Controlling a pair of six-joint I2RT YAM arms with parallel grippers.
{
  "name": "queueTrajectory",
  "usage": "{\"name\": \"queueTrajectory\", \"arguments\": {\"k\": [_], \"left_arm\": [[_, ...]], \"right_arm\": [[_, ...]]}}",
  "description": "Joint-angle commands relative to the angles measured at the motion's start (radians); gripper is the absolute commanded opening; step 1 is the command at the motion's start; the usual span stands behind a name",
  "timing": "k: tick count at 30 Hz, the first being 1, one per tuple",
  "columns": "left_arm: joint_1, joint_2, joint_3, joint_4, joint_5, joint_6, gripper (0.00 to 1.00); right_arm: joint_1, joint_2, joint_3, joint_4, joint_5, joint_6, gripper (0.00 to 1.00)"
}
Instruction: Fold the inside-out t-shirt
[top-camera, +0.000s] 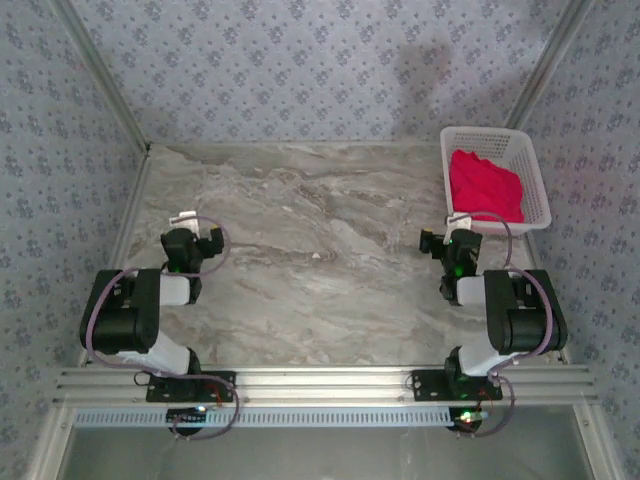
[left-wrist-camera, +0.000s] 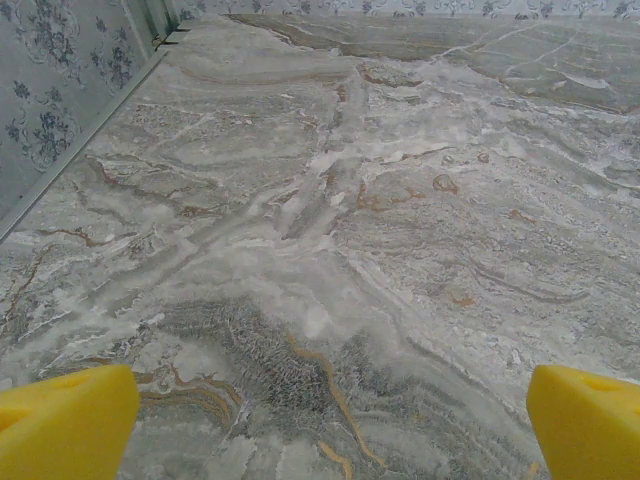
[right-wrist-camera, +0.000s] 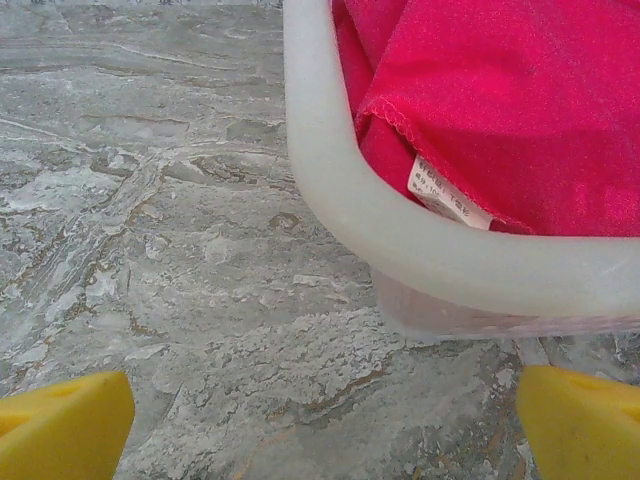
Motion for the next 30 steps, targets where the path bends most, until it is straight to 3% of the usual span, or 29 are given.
{"name": "queueTrajectory", "arguments": {"k": [1,30], "left_arm": [[0.005,-0.001,0.021,0.002,0.010,-0.001,1.00],[0.004,-0.002,0.018,0.008,0.011,0.004,1.00]], "right_arm": [[-0.005,0.005,0.019,0.024,0.001,-0.001,1.00],[-0.012,0.004,0.018,0.025,-0.014,0.002,1.00]]}}
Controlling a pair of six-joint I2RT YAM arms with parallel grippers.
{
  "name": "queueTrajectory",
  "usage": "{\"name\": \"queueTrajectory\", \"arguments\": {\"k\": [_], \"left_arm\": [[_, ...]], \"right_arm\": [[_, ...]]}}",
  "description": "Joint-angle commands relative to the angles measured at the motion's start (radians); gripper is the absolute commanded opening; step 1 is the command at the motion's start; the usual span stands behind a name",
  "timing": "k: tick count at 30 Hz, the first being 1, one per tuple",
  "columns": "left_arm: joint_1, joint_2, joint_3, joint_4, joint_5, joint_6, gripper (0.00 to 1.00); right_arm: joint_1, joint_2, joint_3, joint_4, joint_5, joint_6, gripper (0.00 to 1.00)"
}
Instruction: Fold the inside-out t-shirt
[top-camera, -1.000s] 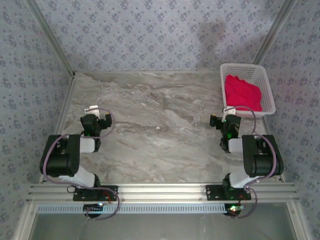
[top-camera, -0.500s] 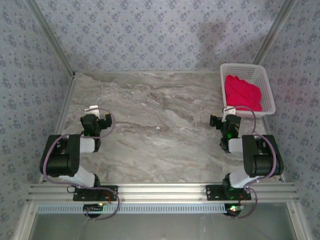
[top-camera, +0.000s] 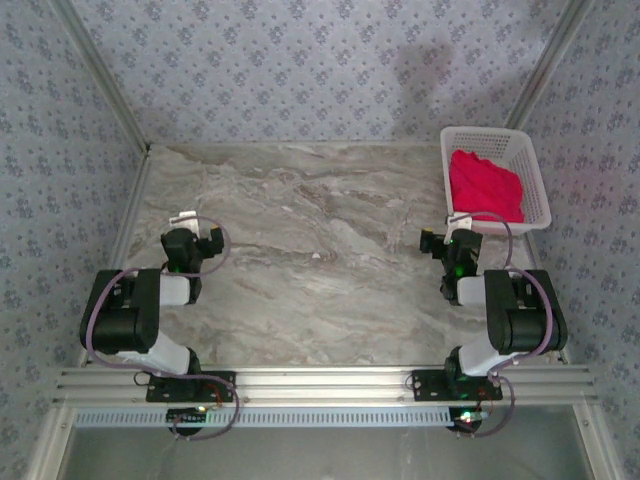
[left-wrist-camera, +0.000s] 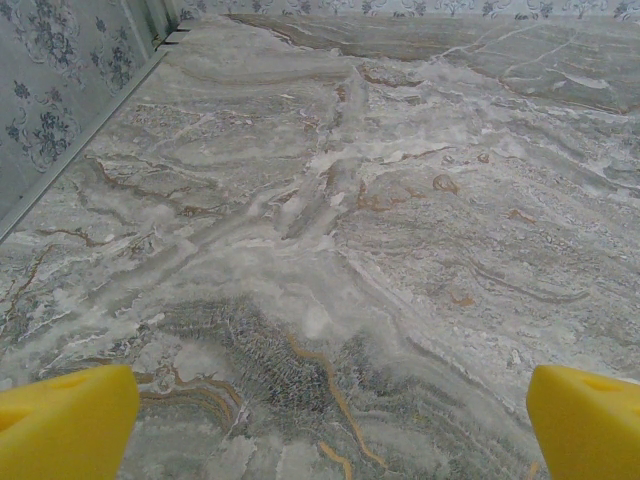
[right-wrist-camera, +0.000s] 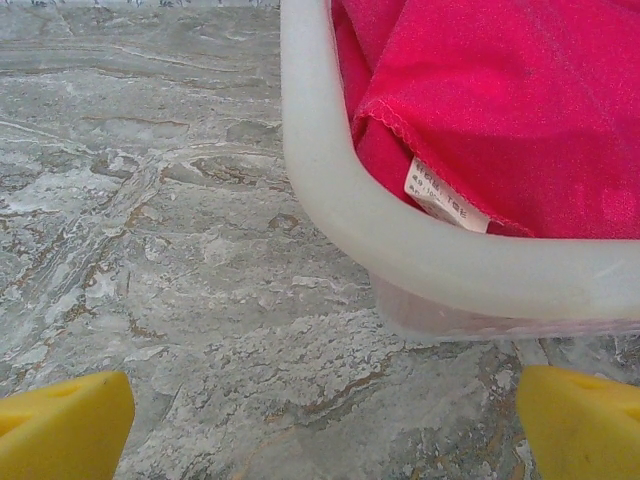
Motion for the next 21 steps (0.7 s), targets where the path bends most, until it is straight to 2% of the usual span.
{"name": "queueTrajectory", "arguments": {"k": [1,4,6,7,9,10,11,13,14,16,17,19,21], "left_arm": [[-0.004,-0.007,0.014,0.012,0.017,0.017,1.00],[-0.027,-0.074,0.019,-0.051,0.035,0.055,1.00],[-0.084,-0.199,0.072,-0.278,-0.090,0.074,1.00],[-0.106,-0.255,0.094,-0.380,-0.106,0.106,1.00],[-0.146,-0.339,0.070,-0.428,-0.099,0.159,1.00],[-0.162,-0.387,0.054,-0.432,-0.103,0.165,1.00],[-0.165,-0.435,0.045,-0.448,-0.093,0.149,1.00],[-0.164,-0.508,0.035,-0.491,-0.089,0.082,1.00],[-0.163,-0.541,0.031,-0.528,-0.114,0.018,1.00],[-0.161,-0.581,0.031,-0.628,-0.266,-0.189,1.00],[-0.153,-0.590,0.038,-0.673,-0.325,-0.244,1.00],[-0.134,-0.590,0.054,-0.735,-0.393,-0.294,1.00],[-0.116,-0.579,0.074,-0.798,-0.445,-0.346,1.00]], "right_arm": [[-0.005,0.002,0.014,0.027,-0.003,0.001,1.00],[0.012,-0.020,-0.015,0.070,0.019,-0.013,1.00],[0.049,-0.108,-0.062,0.093,0.078,-0.044,1.00],[0.087,-0.185,-0.072,0.037,0.128,-0.068,1.00],[0.152,-0.356,-0.057,-0.120,0.201,-0.098,1.00],[0.174,-0.453,-0.022,-0.262,0.207,-0.078,1.00],[0.174,-0.533,0.035,-0.429,0.204,0.002,1.00],[0.149,-0.608,0.142,-0.630,0.200,0.154,1.00],[0.129,-0.619,0.198,-0.728,0.219,0.262,1.00],[0.093,-0.596,0.296,-0.936,0.275,0.519,1.00],[0.063,-0.567,0.348,-1.031,0.258,0.613,1.00],[-0.015,-0.495,0.431,-1.109,0.106,0.626,1.00],[-0.068,-0.386,0.542,-1.188,0.018,0.613,1.00]]}}
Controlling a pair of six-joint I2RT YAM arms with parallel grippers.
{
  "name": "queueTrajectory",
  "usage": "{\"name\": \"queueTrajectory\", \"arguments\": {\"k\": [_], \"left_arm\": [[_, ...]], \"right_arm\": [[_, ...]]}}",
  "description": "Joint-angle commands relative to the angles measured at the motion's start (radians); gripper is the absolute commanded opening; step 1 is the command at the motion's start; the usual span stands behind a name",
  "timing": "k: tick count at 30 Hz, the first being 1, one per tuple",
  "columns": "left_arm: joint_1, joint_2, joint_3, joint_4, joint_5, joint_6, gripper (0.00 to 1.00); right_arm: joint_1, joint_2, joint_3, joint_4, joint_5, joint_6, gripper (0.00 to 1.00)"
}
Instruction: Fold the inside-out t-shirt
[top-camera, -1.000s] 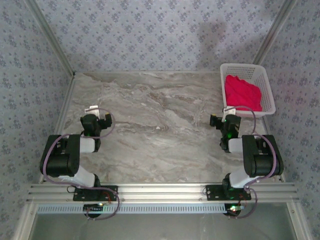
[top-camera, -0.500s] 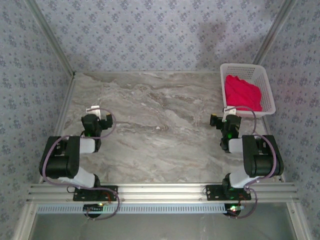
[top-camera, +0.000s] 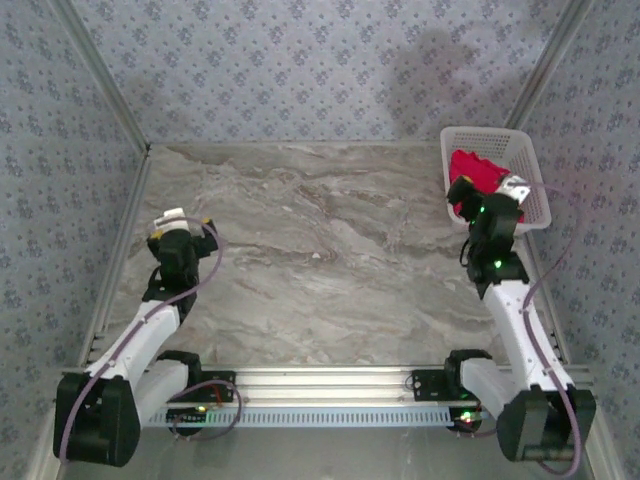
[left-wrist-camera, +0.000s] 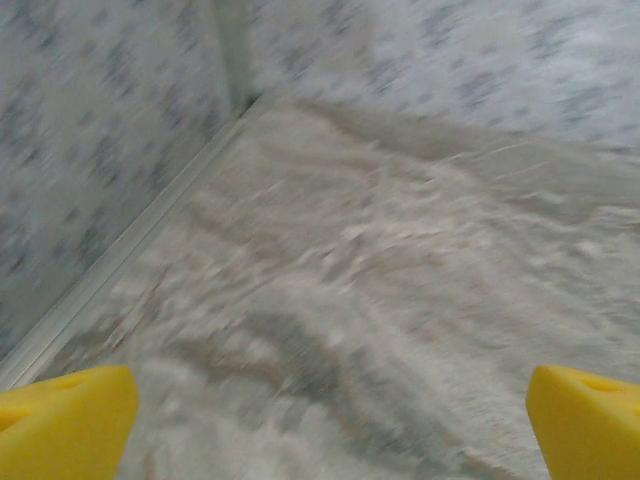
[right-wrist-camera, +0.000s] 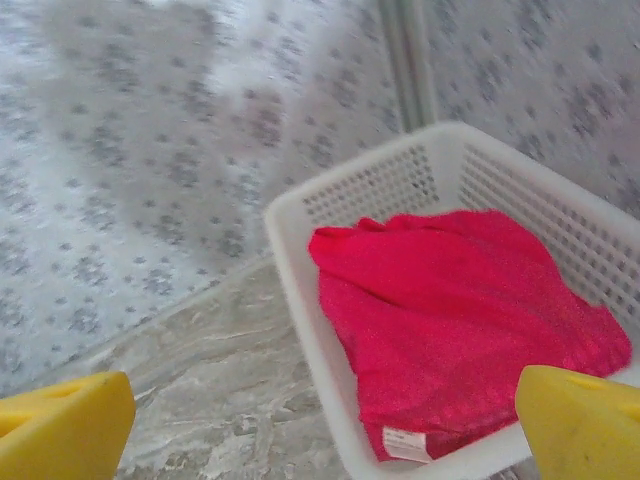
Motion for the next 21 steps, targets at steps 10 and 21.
{"name": "queueTrajectory", "arguments": {"k": [10,21], "left_arm": [[0.035,0.019,0.040,-0.185,-0.143,-0.182,1.00],[0.040,0.001,0.039,-0.181,-0.122,-0.179,1.00]], "right_arm": [[-0.220,0.569,0.486,-0.603,-0.265,0.244,0.86],[-0.192,0.869,0.819,-0.776,-0.273,0.281,0.87]]}}
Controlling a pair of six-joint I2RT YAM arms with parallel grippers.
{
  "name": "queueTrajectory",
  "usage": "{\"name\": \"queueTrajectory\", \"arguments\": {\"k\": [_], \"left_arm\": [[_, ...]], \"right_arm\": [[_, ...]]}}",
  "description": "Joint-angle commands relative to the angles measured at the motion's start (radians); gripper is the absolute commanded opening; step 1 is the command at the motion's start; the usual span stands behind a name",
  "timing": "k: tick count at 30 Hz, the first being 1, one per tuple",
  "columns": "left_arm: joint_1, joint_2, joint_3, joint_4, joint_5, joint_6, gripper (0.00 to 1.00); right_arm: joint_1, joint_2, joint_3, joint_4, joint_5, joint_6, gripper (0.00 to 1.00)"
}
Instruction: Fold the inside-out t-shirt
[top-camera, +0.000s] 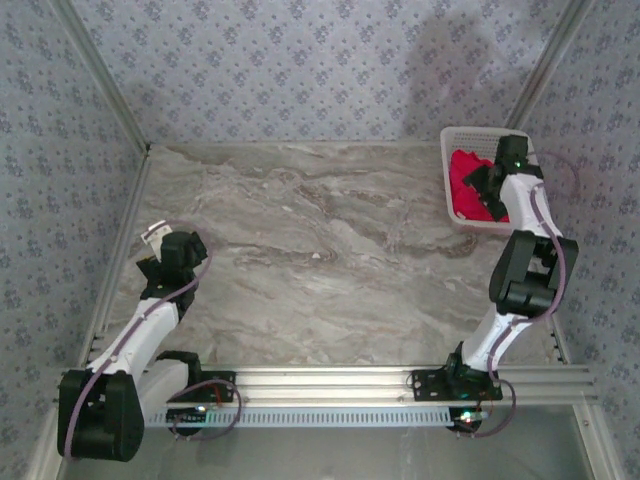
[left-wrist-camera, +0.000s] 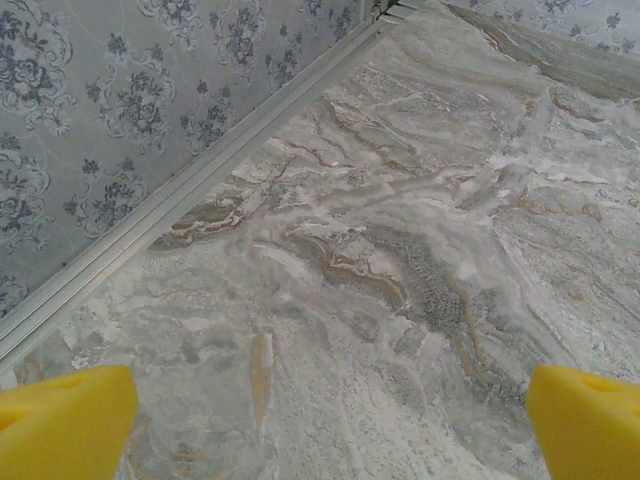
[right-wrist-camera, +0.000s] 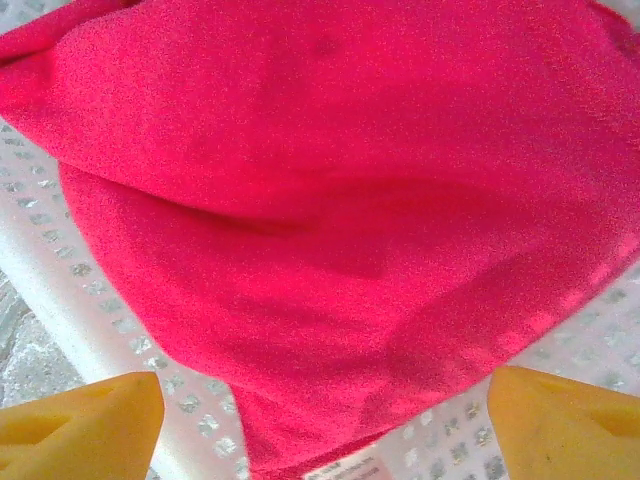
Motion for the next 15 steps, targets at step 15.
{"name": "queueTrajectory", "arguments": {"k": [15], "left_arm": [[0.029,-0.026,0.030,-0.012,-0.001,-0.014,1.00]], "right_arm": [[0.081,0.428,0.633,-0.561,0.101,-0.134,0.75]]}}
